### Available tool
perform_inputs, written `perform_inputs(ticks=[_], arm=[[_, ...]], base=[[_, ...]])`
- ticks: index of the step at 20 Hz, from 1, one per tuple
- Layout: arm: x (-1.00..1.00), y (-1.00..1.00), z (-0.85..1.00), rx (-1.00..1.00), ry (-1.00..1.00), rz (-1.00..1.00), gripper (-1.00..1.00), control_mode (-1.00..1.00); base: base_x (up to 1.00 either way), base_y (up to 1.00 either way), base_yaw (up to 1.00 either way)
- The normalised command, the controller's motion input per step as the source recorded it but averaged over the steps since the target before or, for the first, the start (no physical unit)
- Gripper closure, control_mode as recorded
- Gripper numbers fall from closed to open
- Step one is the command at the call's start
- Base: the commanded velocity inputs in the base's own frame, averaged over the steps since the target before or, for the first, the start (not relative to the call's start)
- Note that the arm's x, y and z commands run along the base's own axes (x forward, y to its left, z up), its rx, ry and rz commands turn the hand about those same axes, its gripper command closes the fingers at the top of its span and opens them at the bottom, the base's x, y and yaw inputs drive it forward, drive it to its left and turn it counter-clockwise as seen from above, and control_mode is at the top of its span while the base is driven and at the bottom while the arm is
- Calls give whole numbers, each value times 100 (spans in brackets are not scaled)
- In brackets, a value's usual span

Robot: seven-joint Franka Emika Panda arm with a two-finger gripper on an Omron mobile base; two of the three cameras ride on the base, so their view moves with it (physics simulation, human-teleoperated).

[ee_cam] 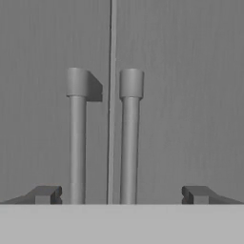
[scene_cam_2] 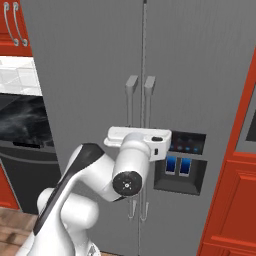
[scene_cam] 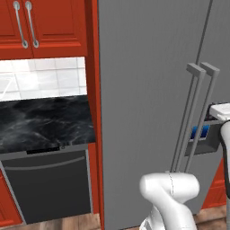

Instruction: Open the freezer door, pick up the ice cube tray from the freezer, and place it on the dining counter.

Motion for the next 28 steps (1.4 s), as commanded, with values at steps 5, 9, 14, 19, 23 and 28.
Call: perform_inputs(ticks=[5,9,14,19,23,28], arm=[[18,-2,10,0,-2,2,-100,-100],[22,-2,7,0,0,2,-100,-100],[29,-6,4,0,0,2,-100,-100],[24,-18,0,0,0,5,-100,-100],[25,-15,0,0,0,5,-100,-100],[24,-5,0,0,0,3,-100,-100]], base=[[0,0,0],[0,0,0],[0,0,0],[0,0,0],[0,0,0],[0,0,0]])
